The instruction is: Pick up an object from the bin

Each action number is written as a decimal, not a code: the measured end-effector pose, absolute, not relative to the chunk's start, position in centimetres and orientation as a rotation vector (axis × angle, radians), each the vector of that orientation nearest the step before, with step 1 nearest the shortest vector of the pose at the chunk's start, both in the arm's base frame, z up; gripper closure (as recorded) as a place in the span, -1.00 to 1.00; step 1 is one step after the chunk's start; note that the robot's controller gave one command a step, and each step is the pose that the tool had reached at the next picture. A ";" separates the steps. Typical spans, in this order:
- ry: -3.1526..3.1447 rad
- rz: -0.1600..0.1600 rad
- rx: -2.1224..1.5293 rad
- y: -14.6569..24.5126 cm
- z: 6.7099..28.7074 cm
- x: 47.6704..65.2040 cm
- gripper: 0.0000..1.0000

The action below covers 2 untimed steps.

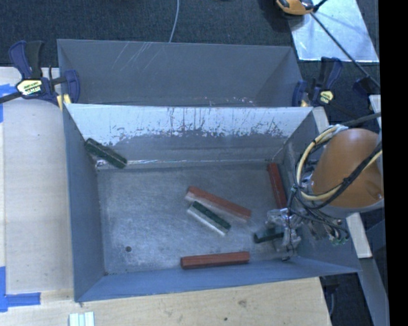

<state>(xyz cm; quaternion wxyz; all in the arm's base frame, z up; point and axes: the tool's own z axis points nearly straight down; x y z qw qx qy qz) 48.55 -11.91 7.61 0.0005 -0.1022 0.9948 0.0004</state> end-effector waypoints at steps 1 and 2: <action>3.126 0.001 -0.321 -11.9 9.1 48.5 1.00; 3.128 0.002 -0.322 -11.9 10.5 48.5 1.00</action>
Offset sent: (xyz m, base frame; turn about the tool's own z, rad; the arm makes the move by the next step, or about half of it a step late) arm -0.0001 -0.0001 0.1091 0.0000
